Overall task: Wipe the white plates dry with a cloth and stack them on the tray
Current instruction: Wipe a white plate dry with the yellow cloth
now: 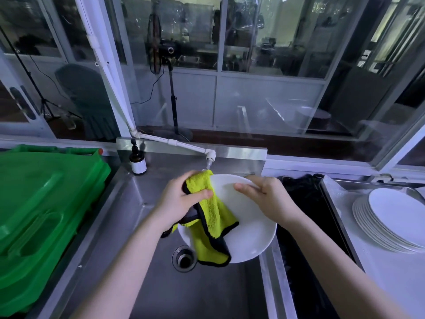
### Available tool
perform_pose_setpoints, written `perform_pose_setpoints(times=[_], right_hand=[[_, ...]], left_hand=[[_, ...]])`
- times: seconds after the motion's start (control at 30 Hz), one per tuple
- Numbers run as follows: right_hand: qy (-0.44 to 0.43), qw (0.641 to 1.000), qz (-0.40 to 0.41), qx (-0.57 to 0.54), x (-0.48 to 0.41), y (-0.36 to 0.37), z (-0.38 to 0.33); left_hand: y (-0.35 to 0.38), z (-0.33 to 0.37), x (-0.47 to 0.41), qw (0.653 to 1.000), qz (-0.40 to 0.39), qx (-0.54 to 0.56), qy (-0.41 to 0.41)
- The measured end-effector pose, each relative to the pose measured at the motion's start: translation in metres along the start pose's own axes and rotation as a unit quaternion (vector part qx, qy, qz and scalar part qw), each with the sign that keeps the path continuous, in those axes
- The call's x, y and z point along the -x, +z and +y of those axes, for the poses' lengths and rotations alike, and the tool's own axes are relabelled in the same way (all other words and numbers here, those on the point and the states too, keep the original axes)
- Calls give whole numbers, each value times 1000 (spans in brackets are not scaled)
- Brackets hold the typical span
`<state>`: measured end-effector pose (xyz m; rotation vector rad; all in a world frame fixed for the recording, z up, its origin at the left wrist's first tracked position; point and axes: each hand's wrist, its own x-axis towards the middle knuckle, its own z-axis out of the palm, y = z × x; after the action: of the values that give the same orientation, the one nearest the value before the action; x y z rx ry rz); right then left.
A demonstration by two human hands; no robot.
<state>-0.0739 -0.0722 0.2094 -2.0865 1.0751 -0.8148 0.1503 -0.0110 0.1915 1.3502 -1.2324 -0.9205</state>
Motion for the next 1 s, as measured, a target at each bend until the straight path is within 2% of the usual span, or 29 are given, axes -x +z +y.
perform_pose_setpoints(times=[0.03, 0.1, 0.13, 0.17, 0.27, 0.37, 0.43, 0.5, 0.57, 0.63, 0.67, 0.73, 0.8, 0.83, 0.87, 0.93, 1.0], right_hand=[[26, 998, 28, -42, 1, -1, 3], [85, 978, 103, -162, 4, 2, 7], [108, 964, 131, -204, 6, 6, 9], [124, 958, 144, -215, 8, 9, 10], [124, 969, 116, -181, 11, 8, 10], [65, 994, 48, -68, 3, -1, 0], [-8, 999, -27, 29, -2, 3, -14], [-32, 996, -64, 60, -4, 6, -20], [-8, 999, -32, 15, -4, 2, -16], [53, 992, 59, -95, -1, 1, -11], [83, 977, 118, -157, 1, 6, -9], [146, 923, 231, -272, 8, 28, -7], [199, 875, 265, -354, 14, 49, -2], [211, 874, 242, -364, 17, 51, 3], [208, 891, 205, -349, 19, 48, 7], [165, 933, 130, -292, 18, 28, 12], [119, 958, 70, -252, 9, 5, 11]], left_hand=[[4, -8, 5, 996, 44, 74, -38], [13, -22, 15, 956, 126, 232, -125], [16, -27, 18, 938, 153, 271, -152], [17, -30, 20, 934, 163, 271, -165], [5, -28, 16, 965, 127, 182, -138], [-12, -11, 5, 999, 18, 9, -51], [-12, -1, -3, 991, -52, -122, -16], [-6, 2, -4, 985, -70, -157, -10], [-1, -3, 5, 998, 1, 9, -60], [7, -13, 15, 965, 96, 207, -132], [13, -18, 18, 939, 135, 270, -163], [26, -27, 23, 893, 204, 344, -209], [31, -30, 24, 873, 238, 360, -226], [28, -31, 24, 877, 239, 350, -227], [23, -31, 23, 886, 234, 334, -221], [10, -31, 21, 908, 224, 295, -196], [0, -27, 17, 947, 194, 212, -144]])
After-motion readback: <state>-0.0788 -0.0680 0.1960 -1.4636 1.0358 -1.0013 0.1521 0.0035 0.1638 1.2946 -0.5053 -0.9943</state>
